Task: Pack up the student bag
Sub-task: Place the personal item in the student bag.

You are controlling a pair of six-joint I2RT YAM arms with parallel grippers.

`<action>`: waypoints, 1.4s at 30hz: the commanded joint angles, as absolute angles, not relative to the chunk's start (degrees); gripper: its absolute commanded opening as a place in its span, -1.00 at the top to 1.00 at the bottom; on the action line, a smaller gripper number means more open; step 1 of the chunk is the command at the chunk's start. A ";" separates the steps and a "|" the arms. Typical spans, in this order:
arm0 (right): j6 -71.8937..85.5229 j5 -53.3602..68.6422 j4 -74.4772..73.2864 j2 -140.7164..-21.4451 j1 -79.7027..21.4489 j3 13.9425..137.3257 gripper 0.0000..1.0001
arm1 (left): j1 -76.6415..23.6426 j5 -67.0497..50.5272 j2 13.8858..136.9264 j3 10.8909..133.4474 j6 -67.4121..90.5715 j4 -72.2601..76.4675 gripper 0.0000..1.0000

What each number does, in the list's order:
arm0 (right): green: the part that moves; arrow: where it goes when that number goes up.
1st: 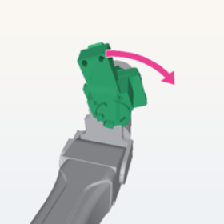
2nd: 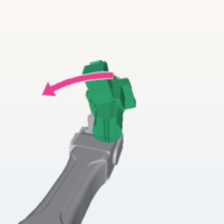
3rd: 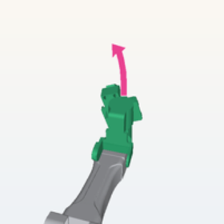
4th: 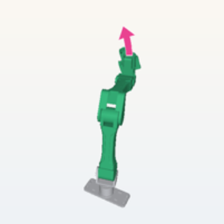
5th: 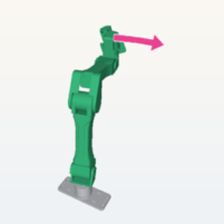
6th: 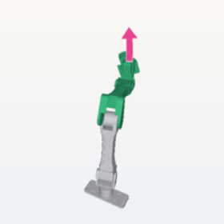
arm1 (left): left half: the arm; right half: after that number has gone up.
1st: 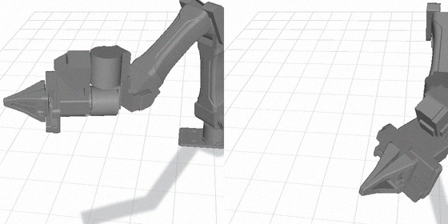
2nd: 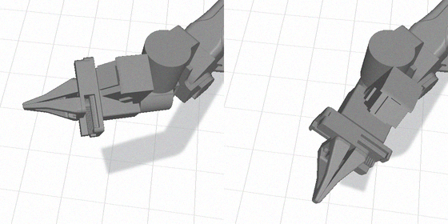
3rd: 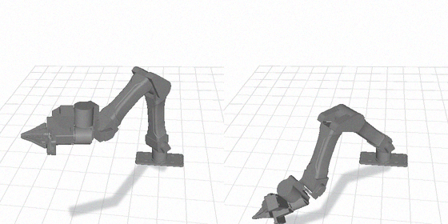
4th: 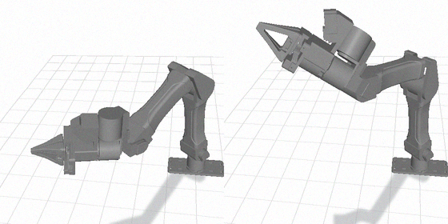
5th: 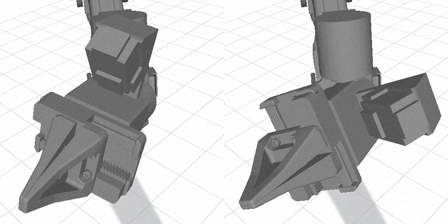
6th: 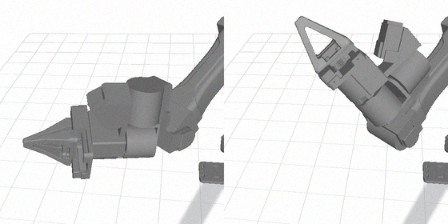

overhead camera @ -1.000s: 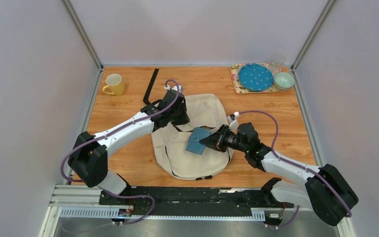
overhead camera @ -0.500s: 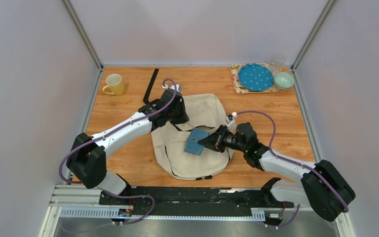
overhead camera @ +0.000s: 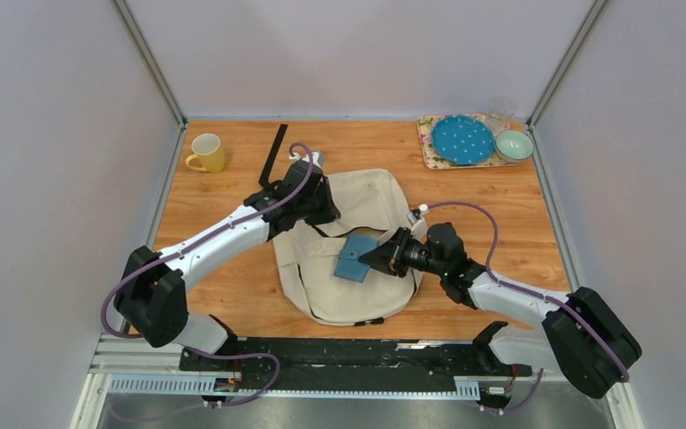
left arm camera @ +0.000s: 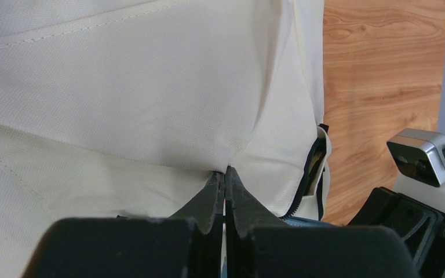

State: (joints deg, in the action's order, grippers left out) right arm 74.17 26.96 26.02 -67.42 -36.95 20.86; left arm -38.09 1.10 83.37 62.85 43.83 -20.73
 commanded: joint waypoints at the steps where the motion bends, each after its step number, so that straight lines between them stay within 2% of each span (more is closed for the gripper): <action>1: 74.71 27.07 30.14 -68.90 -36.91 21.44 1.00 | -37.53 -1.58 79.72 61.80 44.30 -14.95 1.00; 15: 82.17 25.05 50.18 -80.06 -33.40 21.10 1.00 | -37.35 -6.86 76.82 57.92 44.30 -10.81 1.00; 21: 85.07 21.63 49.14 -80.16 -32.69 18.46 1.00 | -37.27 -7.21 76.29 57.39 44.38 -10.46 1.00; 25: 87.01 14.69 46.95 -75.51 -32.96 13.81 1.00 | -37.18 -7.91 76.38 57.39 44.74 -9.76 1.00; 32: 83.23 8.10 40.34 -70.05 -33.05 15.99 1.00 | -37.09 -10.45 76.99 57.39 45.88 -8.44 1.00; 36: 85.24 6.77 46.65 -73.55 -33.05 16.96 1.00 | -37.09 -12.30 76.99 56.69 46.93 -7.47 1.00; 42: 88.41 3.60 64.75 -83.13 -33.22 18.01 1.00 | -37.00 -14.85 77.17 55.81 48.87 -5.89 1.00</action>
State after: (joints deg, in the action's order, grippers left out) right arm 85.97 10.72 48.56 -78.54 -33.56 14.87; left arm -36.64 -8.73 79.18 55.42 46.39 -10.72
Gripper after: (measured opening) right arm 0.048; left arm 0.006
